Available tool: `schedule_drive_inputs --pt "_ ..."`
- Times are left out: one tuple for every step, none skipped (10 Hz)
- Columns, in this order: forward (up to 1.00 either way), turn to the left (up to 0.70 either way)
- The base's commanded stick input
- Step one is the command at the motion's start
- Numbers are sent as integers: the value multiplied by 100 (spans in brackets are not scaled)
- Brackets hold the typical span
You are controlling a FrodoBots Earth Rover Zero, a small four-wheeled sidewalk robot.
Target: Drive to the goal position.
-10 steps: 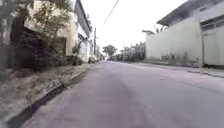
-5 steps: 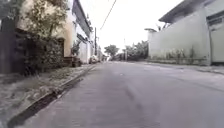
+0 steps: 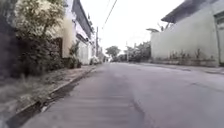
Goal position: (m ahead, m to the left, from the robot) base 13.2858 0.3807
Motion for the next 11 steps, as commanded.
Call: schedule_drive_inputs --pt "100 0" --pt "100 0" --pt "100 0" --pt "100 0" --pt "100 0" --pt "100 0" --pt "100 0" --pt "100 0" --pt "100 0" --pt "100 0" --pt "100 0"
